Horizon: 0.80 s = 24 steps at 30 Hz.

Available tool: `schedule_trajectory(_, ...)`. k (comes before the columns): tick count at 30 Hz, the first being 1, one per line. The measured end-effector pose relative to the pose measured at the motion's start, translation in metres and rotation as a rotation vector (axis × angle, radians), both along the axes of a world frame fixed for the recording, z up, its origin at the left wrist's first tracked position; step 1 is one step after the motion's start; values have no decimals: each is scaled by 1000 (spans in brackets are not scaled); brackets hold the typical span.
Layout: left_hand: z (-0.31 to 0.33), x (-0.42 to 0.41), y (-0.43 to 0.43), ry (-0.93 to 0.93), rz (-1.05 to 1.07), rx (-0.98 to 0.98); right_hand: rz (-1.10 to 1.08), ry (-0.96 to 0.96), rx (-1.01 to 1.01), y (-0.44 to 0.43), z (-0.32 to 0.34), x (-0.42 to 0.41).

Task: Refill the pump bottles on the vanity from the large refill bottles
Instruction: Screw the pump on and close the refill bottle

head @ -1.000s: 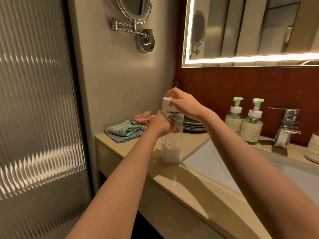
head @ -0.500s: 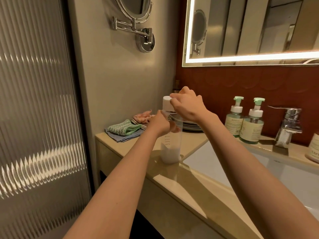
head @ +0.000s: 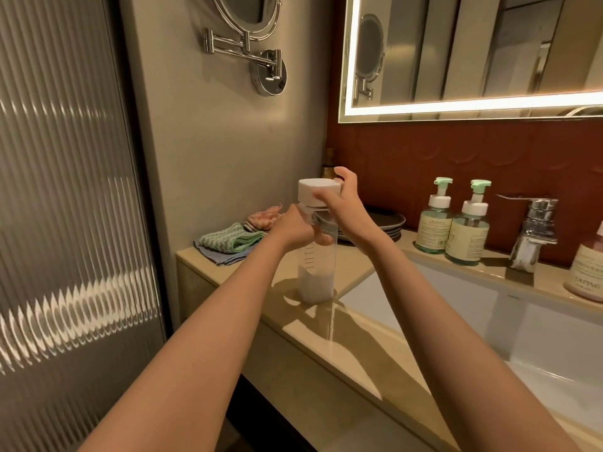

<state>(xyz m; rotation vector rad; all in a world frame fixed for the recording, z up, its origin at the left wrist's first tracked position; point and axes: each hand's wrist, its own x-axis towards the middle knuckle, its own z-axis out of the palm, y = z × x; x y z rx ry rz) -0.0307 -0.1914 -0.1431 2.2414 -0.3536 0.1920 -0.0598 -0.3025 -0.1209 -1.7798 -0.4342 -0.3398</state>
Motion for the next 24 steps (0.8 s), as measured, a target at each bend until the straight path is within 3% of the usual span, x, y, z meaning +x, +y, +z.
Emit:
schedule_trajectory(5, 9, -14, 8, 228, -92, -253, 60, 152, 185, -8, -30, -5)
schedule_trajectory(8, 28, -22, 5, 10, -25, -476, 48, 185, 170, -5, -40, -3)
schedule_trajectory(9, 35, -22, 2, -98, 34, -401, 0, 179, 124, -2, -42, -2)
schedule_trajectory(11, 47, -21, -6, -262, 159, -20, -165, 146, -4, 5, -45, 1)
schedule_trajectory(12, 52, -20, -10, -309, 199, 172, -253, 120, -72, 7, -46, 3)
schedule_trajectory(14, 57, -17, -14, -342, 212, 357, -367, 73, -165, 11, -50, 5)
schedule_trajectory(19, 65, -15, -17, -333, 189, 184, -391, 86, -217, 16, -49, 6)
schedule_trajectory(24, 70, -18, -22, -163, -44, -27, -377, 116, -227, 17, -49, 8)
